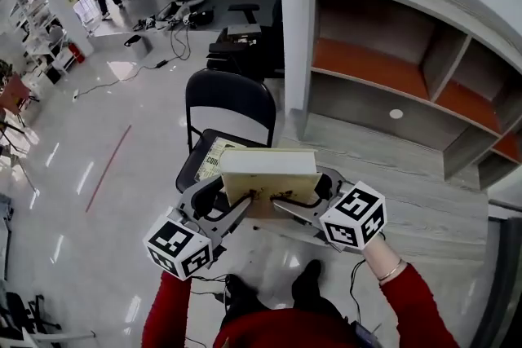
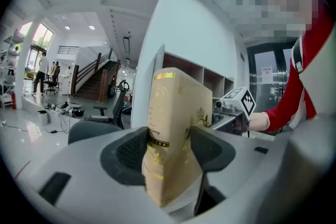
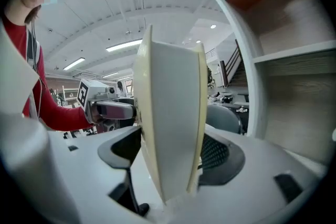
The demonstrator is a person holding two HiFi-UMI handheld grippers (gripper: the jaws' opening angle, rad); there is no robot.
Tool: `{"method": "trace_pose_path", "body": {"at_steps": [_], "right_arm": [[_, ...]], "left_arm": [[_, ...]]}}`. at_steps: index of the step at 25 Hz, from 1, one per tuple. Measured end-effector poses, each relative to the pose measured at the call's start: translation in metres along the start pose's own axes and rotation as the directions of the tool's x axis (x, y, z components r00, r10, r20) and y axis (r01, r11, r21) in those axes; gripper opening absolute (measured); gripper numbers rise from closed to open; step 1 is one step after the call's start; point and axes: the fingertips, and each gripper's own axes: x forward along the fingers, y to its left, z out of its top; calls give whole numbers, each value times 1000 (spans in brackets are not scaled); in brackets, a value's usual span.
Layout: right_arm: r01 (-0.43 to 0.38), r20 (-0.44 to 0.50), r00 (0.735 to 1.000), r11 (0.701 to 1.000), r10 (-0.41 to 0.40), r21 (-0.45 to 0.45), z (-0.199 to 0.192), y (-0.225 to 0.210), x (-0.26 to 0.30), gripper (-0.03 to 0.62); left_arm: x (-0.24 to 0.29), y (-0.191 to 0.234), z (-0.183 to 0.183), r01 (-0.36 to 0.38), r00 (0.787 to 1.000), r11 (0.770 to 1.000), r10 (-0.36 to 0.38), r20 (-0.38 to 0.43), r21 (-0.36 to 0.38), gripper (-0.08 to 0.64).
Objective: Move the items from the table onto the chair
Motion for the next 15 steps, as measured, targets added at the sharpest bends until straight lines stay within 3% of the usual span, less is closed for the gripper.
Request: {"method": "trace_pose_path", "body": {"at_steps": [10, 15], "right_arm": [[-25, -23, 999, 996, 27, 87, -21, 117, 123, 348], [-28, -66, 997, 986, 39, 162, -30, 120, 163, 348]], "left_arm": [[-139, 83, -51, -8, 999, 999, 6, -48, -37, 270], [-149, 118, -70, -9, 996, 995, 0, -87, -101, 270]]}}
